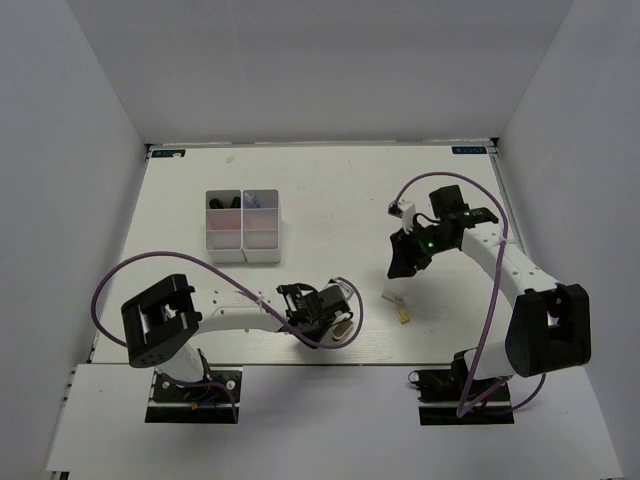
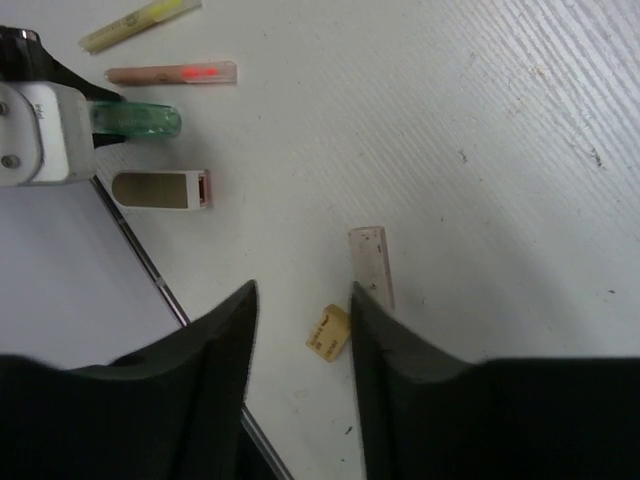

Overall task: Sort the stationery into containers
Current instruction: Grab a piece of stationery with the left arm, then place the stationery into the container

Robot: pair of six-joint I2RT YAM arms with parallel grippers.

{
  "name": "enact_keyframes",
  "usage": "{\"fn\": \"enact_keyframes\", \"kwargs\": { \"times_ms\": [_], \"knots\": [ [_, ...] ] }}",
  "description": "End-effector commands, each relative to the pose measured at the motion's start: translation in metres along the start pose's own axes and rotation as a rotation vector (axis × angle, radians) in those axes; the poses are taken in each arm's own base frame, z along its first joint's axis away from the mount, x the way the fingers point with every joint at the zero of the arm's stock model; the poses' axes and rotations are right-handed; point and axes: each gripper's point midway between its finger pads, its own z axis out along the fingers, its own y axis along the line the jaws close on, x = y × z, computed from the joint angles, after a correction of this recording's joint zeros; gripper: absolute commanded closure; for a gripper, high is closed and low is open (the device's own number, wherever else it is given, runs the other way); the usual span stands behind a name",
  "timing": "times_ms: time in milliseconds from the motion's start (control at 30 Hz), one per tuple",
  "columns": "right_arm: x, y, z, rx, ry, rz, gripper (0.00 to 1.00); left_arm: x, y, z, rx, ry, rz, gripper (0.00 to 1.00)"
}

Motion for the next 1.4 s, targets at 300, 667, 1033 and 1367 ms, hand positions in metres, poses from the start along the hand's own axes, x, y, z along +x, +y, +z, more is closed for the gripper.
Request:
{"fn": "enact_keyframes", "kwargs": {
  "times_ms": [300, 667, 1033, 1367],
  "knots": [
    [-0.015, 0.004, -0.011, -0.019, -0.041, -0.01, 0.74, -0.018, 0.01, -0.038, -0.011, -0.07, 0.0, 1.0],
    [-0.015, 0.004, -0.014, -0.015, -0.048, -0.006, 0.56, -0.073, 0.125, -0.103, -0.097, -0.366, -0.295, 1.0],
    [-0.015, 0.003, -0.012, -0.022, -0.047, -0.005, 0.53, -0.107, 0.271, -0.147, -0.081, -0.496, -0.538, 1.0],
    [-0.015, 0.008, -0.012, -0.047, -0.049, -0.008, 0.52, -0.121, 0.307, -0.161, 0.062, -0.601, -0.188, 1.0]
  ]
}}
